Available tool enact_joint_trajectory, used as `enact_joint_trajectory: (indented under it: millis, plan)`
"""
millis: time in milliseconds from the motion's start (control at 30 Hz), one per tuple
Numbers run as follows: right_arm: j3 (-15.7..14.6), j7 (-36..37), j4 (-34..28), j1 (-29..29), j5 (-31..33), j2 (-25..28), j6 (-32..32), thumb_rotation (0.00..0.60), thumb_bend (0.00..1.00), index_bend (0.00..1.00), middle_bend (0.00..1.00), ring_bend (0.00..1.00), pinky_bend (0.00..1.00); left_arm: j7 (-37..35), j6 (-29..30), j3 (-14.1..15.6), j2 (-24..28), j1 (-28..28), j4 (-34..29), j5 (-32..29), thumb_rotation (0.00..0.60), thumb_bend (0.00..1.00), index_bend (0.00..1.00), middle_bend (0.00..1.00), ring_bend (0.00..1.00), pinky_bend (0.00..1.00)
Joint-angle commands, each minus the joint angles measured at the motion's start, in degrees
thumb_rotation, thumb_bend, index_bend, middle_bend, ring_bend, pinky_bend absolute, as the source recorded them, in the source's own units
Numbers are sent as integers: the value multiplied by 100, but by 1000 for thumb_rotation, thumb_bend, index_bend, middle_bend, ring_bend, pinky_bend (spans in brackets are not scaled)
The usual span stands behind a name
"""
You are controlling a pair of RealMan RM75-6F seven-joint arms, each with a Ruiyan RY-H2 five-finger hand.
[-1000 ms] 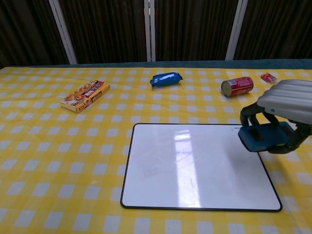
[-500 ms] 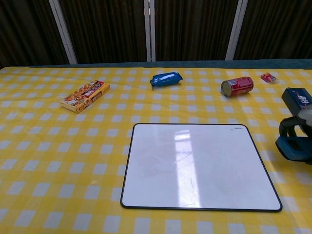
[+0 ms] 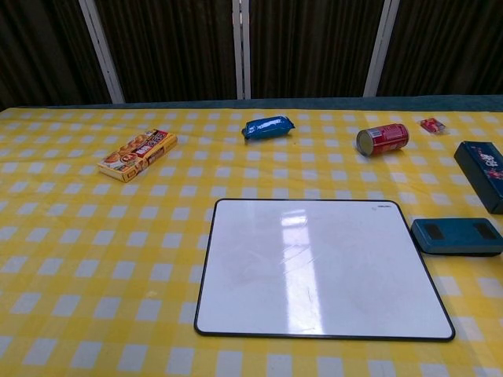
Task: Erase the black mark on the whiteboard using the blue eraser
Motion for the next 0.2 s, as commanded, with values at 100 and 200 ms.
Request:
enact_joint_trajectory:
  millis: [100,200]
  plan:
    - [-51,696,-166,-683,-233,390,835,600,0,22,0,0,0,113,163,-33,-80,62,99,48,600,0,0,0,0,0]
    - [-28,660,-43,-831,-338,381,1067,600,0,22,0,0,0,150,193,-22,-104,81,96,76,600,0,0,0,0,0]
